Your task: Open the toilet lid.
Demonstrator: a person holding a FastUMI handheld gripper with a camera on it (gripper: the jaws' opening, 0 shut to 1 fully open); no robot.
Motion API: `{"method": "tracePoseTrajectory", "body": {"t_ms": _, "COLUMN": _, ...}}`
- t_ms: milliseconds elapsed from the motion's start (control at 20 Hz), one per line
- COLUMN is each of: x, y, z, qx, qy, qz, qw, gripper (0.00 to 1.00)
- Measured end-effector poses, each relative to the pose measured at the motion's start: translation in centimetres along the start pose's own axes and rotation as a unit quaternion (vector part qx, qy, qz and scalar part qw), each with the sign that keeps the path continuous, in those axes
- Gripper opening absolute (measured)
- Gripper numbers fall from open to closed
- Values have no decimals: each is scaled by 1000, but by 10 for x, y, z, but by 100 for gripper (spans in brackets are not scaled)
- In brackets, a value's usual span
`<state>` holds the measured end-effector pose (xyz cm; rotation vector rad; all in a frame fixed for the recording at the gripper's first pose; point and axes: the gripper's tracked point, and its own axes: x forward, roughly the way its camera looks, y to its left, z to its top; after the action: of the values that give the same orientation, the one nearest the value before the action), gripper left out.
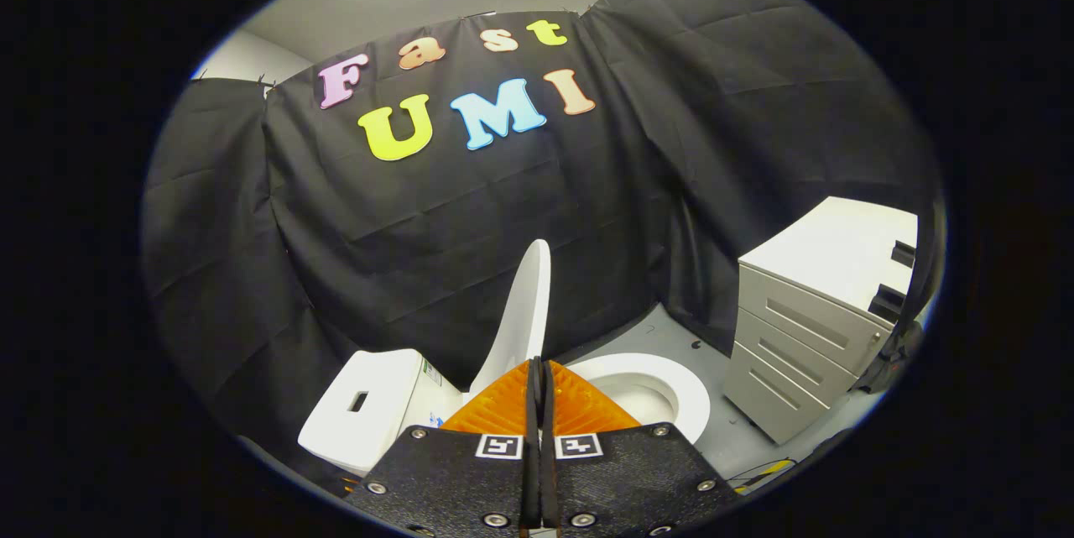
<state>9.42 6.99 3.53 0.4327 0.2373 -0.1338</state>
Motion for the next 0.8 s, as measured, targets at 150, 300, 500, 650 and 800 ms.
{"method": "tracePoseTrajectory", "body": {"t_ms": 150, "x": -1, "y": 14, "z": 4, "qx": -27, "qy": -1, "qz": -2, "qw": 1000, "gripper": 0}}
{"method": "tracePoseTrajectory", "body": {"t_ms": 300, "x": -3, "y": 31, "z": 7, "qx": -40, "qy": -6, "qz": 2, "qw": 999, "gripper": 0}}
{"method": "tracePoseTrajectory", "body": {"t_ms": 500, "x": -3, "y": 56, "z": 12, "qx": -71, "qy": -10, "qz": 5, "qw": 997, "gripper": 0}}
{"method": "tracePoseTrajectory", "body": {"t_ms": 650, "x": -7, "y": 77, "z": 13, "qx": -98, "qy": -16, "qz": 14, "qw": 995, "gripper": 0}}
{"method": "tracePoseTrajectory", "body": {"t_ms": 800, "x": -9, "y": 95, "z": 14, "qx": -122, "qy": -21, "qz": 19, "qw": 992, "gripper": 0}}
